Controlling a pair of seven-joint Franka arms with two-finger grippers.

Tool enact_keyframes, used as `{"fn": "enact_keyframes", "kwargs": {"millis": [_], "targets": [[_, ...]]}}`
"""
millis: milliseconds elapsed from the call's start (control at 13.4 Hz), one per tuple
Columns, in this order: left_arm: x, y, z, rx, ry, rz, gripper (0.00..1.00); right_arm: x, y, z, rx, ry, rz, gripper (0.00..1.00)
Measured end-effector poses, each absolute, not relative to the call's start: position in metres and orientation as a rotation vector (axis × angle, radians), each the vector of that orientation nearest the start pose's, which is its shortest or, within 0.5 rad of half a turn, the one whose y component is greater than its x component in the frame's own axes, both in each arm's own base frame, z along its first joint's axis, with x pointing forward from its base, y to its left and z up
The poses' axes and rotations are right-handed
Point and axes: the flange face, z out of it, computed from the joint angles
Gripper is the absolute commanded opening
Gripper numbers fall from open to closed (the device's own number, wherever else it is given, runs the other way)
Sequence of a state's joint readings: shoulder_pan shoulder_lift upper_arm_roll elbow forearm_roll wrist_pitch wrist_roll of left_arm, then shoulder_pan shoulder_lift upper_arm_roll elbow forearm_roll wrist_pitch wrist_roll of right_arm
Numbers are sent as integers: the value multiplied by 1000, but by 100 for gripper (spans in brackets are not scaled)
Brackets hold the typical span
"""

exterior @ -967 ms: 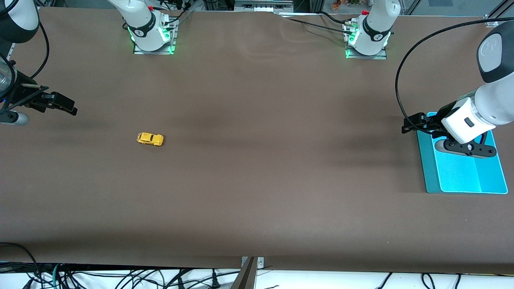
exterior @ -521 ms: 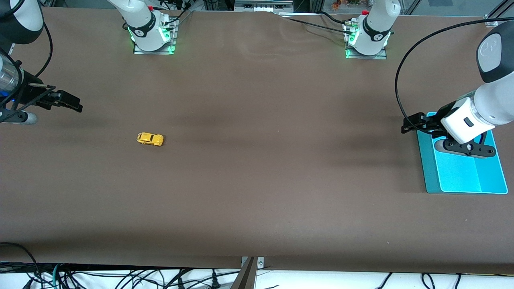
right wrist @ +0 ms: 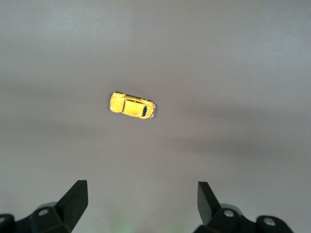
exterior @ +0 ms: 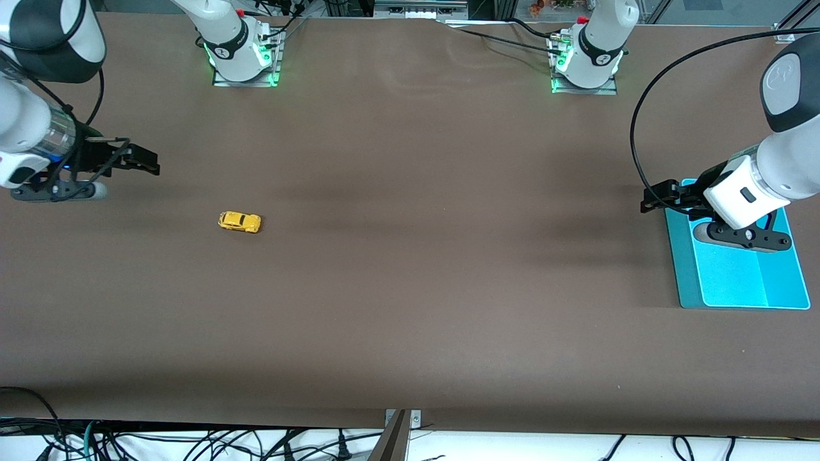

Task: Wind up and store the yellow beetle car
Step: 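Move the right gripper over the yellow beetle car, then lower the right gripper and close it on the yellow car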

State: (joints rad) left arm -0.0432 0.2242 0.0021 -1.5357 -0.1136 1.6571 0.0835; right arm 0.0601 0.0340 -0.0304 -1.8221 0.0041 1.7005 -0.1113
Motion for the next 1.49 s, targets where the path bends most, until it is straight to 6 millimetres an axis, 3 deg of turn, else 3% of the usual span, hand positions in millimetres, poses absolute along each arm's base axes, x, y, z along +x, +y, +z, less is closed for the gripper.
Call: {"fn": "enact_keyframes", "kwargs": {"millis": [223,446,818,1041,1488], "targets": [[619,-37,517,-3247,177,163,100,550,32,468,-3027,-660,273,100],[619,-37,517,-3247,177,163,100,546,31,412,-2876,-1136,188,100],[619,-36,517,-3247,175,163,100,521,47,320,-2651,-1634,76,100],[619,-37,517,-3247,177,163,100,516,50,272,-2547,-1825,11,100],[619,-36,517,-3247,175,163,100,518,65,201,-2494,-1926,-56,100]]}}
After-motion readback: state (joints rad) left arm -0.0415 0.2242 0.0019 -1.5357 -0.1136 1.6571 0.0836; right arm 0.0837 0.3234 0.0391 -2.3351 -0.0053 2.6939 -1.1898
